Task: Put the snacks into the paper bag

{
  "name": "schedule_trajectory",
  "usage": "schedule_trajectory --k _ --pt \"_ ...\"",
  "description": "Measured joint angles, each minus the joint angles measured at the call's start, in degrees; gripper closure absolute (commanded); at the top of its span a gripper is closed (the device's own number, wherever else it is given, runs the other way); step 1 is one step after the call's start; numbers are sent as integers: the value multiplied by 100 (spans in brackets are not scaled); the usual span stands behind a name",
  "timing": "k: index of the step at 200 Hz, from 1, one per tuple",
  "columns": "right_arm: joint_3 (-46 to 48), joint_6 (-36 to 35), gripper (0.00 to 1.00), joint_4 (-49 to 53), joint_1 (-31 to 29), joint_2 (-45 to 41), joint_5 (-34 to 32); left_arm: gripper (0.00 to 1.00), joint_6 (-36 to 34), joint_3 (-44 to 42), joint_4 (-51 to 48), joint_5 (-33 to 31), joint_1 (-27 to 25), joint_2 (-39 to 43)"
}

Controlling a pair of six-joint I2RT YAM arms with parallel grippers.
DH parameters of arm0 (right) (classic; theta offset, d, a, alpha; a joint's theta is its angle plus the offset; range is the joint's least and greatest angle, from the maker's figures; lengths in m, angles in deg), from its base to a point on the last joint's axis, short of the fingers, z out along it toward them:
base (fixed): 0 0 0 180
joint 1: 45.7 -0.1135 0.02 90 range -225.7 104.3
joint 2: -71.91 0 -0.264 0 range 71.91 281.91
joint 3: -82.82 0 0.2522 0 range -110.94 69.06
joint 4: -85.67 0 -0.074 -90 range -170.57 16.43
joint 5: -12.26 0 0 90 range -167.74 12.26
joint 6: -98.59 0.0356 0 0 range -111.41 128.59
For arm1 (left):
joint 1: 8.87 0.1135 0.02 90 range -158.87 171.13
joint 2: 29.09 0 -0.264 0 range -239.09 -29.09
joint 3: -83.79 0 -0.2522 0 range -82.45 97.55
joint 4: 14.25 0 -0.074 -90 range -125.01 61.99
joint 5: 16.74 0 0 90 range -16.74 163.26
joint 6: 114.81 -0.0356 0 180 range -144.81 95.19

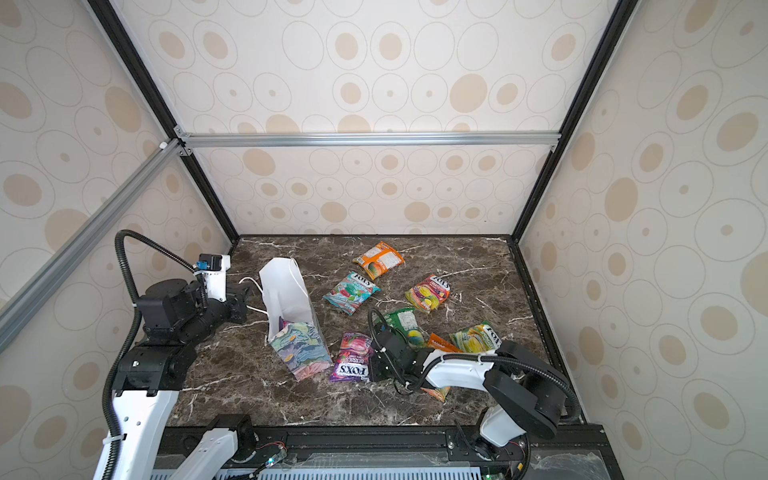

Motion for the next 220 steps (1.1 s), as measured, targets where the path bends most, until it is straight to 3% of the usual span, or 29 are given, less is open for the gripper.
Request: schedule_trajectory --k 94,220 --pt "-20 -55 100 140 0 -129 -48 100 0 0 0 0 0 -2" --pt "-409 -682 100 850 0 -758 -195 100 0 0 -4 0 2 -2"
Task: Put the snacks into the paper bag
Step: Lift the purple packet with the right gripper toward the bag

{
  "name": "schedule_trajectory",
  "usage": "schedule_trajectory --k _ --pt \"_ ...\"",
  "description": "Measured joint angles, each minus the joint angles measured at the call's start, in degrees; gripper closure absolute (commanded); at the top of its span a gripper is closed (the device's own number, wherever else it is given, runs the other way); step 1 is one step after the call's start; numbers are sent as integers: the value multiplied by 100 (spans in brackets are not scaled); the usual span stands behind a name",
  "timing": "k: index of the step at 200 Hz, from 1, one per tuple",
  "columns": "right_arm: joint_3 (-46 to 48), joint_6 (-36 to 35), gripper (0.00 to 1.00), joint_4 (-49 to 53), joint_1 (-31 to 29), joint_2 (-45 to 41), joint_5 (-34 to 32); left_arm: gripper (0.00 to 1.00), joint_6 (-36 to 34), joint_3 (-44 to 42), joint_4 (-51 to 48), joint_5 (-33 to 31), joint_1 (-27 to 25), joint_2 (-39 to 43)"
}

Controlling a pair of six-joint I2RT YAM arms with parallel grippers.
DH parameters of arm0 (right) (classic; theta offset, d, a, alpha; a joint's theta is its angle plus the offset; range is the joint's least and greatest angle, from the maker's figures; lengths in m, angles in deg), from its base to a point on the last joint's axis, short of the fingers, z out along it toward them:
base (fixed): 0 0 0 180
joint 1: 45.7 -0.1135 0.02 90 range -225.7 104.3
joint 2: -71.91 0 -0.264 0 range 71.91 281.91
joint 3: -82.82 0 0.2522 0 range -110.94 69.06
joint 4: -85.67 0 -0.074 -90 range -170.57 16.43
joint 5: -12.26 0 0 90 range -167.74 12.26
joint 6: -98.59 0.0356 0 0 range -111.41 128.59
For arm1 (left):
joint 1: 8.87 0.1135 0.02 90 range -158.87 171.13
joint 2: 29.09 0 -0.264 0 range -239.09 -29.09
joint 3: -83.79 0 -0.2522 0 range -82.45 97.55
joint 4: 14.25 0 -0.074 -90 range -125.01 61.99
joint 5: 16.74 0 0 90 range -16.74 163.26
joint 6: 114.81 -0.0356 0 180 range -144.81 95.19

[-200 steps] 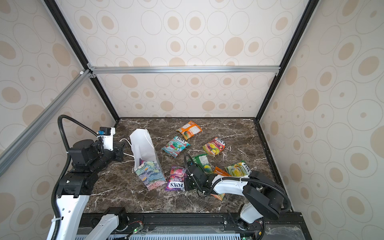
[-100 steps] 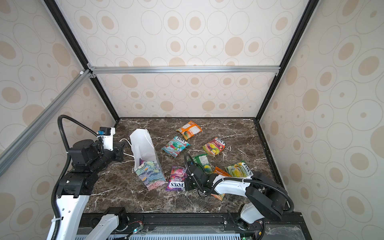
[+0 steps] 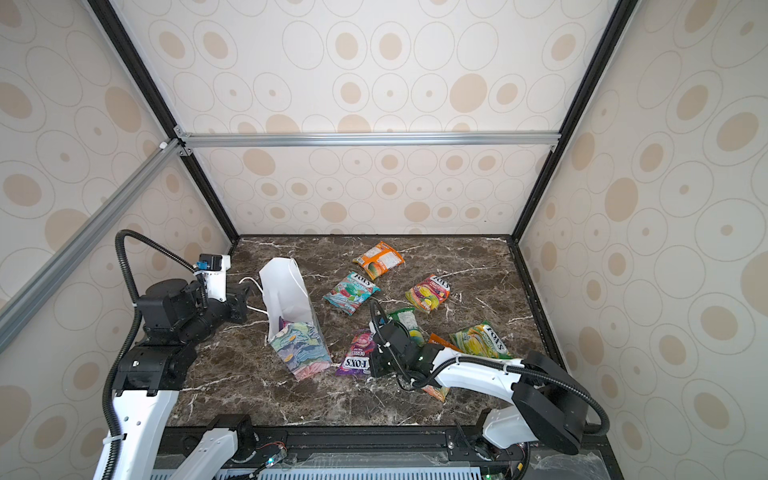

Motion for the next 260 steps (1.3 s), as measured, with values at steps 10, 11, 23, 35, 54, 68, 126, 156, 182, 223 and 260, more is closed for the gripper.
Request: schedule_trajectory --k 10,11,23,35,54,68,126,156,182,223,260 --pt "-98 -74 100 94 0 -39 -4 100 0 0 0 -2 0 0" --pt "-114 -92 100 116 0 -48 -7 100 0 0 0 0 0 0" --pt "-203 -168 100 216 0 -109 -22 100 0 0 0 0 0 0" --pt "-264 -249 100 304 0 -192 -44 100 0 0 0 -2 0 0" --pt "-321 -374 100 426 0 -306 -42 100 0 0 0 -2 0 2" --pt "-372 -463 100 503 0 -350 -33 100 0 0 -2 -2 0 9" --pt "-485 -772 100 691 0 -538 -22 100 0 0 -44 -2 0 70" --pt "-514 -835 100 719 0 -651 -22 100 0 0 -46 -7 0 74" --pt "-520 -879 100 721 0 -822 -20 100 0 0 -46 -4 0 85" --pt "-608 -1003 100 748 0 -1137 -24 100 0 0 -44 -2 0 85" --pt "-1034 -1198 100 826 0 -1193 -13 100 0 0 -46 -4 0 87"
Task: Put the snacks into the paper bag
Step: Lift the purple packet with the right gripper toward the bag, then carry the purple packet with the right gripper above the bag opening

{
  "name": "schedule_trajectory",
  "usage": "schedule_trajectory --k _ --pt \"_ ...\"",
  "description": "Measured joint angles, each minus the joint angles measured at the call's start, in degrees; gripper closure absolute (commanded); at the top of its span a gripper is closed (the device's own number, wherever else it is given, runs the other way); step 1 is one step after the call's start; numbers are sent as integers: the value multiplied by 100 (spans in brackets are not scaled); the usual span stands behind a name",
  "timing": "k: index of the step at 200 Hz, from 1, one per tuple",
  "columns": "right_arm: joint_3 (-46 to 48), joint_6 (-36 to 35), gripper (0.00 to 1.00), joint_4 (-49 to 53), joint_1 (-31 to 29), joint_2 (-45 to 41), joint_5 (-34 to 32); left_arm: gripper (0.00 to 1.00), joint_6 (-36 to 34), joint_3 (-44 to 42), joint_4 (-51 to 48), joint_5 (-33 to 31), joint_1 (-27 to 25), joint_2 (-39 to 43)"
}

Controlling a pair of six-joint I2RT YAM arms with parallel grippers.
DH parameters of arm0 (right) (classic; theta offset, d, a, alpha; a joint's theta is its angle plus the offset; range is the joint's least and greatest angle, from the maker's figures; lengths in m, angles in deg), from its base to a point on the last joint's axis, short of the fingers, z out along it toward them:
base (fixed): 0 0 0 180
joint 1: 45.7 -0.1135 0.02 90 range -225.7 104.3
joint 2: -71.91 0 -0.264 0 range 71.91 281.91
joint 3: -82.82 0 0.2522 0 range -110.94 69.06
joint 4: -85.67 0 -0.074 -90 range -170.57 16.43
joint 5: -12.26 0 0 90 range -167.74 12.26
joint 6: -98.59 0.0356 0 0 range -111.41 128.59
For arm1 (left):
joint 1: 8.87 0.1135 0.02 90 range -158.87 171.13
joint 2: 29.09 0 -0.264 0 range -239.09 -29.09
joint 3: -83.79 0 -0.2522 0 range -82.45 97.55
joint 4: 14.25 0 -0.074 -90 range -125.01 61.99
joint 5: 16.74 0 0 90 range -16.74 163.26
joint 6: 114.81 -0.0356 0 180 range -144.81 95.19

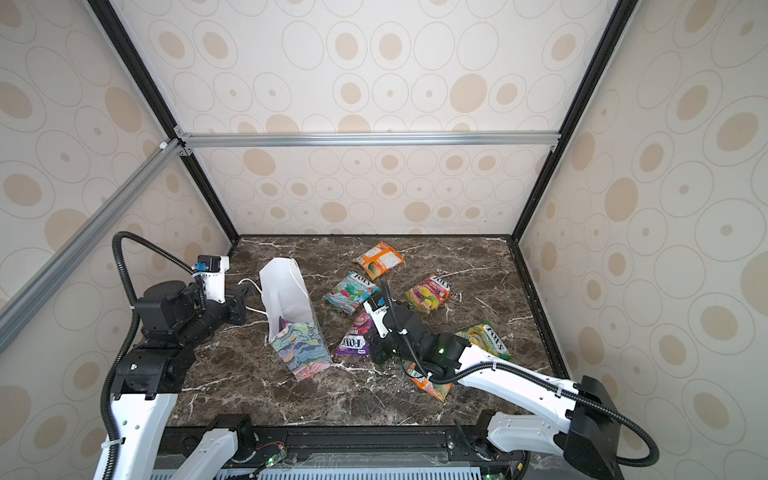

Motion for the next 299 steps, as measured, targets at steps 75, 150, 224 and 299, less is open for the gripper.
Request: schedule_trajectory --k 75,150,224,299 --pt "-442 -457 100 264 0 -114 37 100 0 0 0 4 0 0" --pt "-793 -780 100 424 0 -264 87 100 0 0 0 4 0 -2" --pt "-1493 -1113 100 498 0 -195 177 100 0 0 -4 31 0 -2" --pt "-2533 -1506 100 678 0 133 380 100 2 0 -4 79 0 -2"
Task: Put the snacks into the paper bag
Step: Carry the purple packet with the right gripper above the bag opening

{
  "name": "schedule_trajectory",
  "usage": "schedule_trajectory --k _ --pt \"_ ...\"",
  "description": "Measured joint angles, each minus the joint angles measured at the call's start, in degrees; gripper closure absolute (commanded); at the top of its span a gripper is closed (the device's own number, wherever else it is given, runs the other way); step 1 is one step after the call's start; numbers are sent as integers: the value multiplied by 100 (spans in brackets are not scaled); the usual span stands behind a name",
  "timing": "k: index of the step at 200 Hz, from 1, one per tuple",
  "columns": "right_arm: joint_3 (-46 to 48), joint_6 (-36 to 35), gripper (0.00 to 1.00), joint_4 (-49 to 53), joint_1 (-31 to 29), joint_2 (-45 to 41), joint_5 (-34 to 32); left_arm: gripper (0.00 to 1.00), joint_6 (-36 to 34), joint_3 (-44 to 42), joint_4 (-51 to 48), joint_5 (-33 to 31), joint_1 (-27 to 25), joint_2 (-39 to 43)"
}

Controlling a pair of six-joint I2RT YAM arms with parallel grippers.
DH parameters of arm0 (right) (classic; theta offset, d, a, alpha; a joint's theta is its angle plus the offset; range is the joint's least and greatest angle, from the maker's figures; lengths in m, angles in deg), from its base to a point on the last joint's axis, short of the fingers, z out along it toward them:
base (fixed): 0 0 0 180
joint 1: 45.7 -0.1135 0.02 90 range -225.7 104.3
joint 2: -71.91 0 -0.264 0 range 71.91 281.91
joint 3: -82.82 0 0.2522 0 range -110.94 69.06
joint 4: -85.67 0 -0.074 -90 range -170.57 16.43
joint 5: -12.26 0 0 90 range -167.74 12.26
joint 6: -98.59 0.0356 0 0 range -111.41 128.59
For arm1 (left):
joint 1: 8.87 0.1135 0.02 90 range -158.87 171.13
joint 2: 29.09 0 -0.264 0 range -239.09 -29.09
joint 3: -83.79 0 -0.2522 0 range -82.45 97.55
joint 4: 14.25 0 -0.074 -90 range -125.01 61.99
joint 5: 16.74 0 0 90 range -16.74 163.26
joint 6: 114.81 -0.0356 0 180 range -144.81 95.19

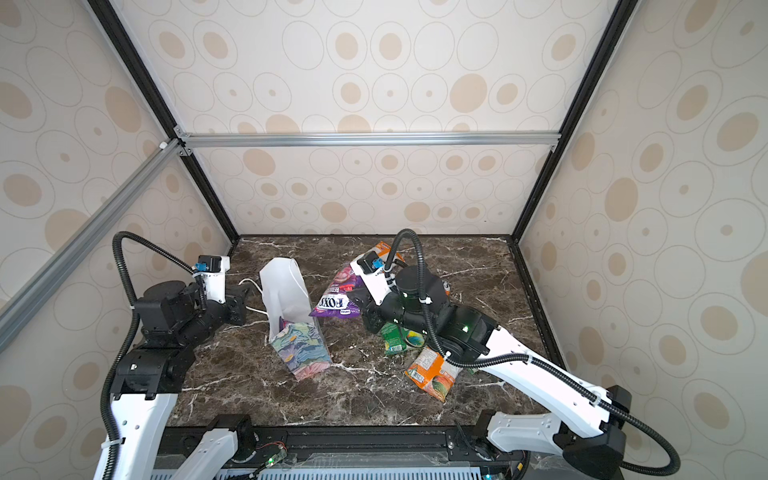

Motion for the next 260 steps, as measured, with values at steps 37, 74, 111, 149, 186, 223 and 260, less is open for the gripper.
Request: schedule_trajectory --k 37,74,111,149,186,223,260 --pt "-542 -205 100 142 0 319 269 100 2 0 0 11 0 0" --pt "-1145 -404 100 345 0 603 457 100 4 0 -4 11 0 2" --pt "-1899 -640 100 531 0 953 612 100 7 0 -15 31 0 2" --pt "-2647 -791 100 721 0 1434 870 100 13 0 -35 35 0 20" --pt "-3338 -990 100 1025 -48 1897 1102 100 15 0 -42 52 0 74" --pt "-4210 -1346 100 1646 -118 2435 1432 100 20 0 -44 79 0 116" --pt "-5147 -1864 100 2496 -243 3084 1792 100 20 0 -55 74 0 146"
